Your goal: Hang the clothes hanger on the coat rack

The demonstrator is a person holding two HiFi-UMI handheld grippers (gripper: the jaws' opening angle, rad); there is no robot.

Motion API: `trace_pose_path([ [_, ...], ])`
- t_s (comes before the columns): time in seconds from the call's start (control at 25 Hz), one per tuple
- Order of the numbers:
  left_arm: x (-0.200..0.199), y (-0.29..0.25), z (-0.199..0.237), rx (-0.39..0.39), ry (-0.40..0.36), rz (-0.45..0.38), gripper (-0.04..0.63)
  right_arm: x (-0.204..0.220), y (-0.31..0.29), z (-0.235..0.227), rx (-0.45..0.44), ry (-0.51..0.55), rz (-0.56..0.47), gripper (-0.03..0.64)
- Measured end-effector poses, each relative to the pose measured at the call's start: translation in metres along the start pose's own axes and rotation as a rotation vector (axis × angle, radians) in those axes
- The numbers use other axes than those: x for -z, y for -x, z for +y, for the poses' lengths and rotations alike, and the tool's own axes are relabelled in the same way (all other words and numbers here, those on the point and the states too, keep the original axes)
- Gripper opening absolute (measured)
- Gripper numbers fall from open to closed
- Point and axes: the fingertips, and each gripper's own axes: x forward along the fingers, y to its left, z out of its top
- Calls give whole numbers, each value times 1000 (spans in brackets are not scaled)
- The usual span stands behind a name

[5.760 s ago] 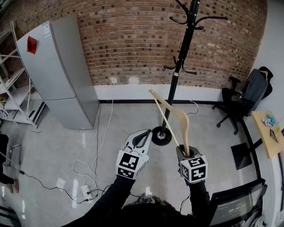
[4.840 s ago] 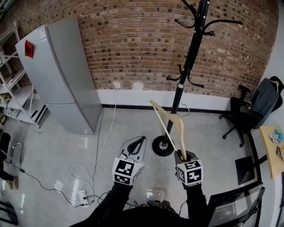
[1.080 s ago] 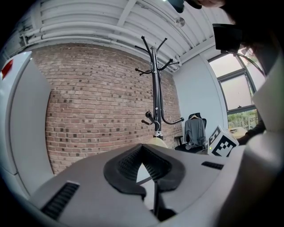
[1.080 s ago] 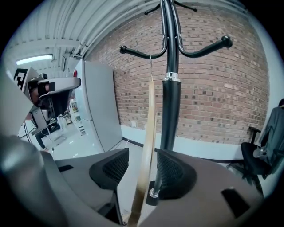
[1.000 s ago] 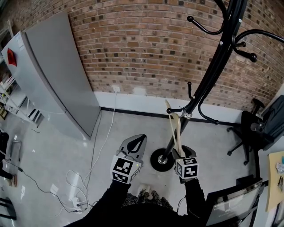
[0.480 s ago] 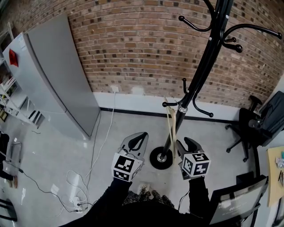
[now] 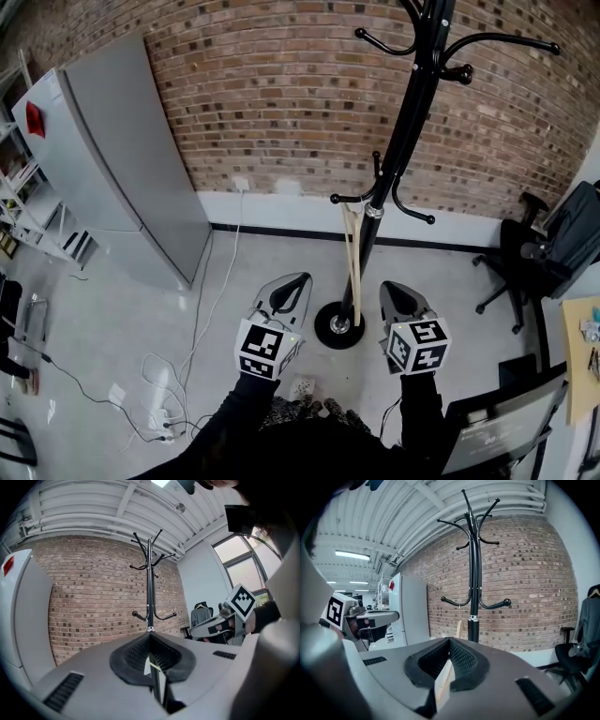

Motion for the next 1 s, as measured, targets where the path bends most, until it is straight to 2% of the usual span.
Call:
trace_pose_path([
  [0.44,-2,37,-43,-24,1,19,8,3,48,4,7,-7,-55,9],
  [1.0,-6,42,-55,-16,-6,13,8,2,69,8,20,14,-62,9],
])
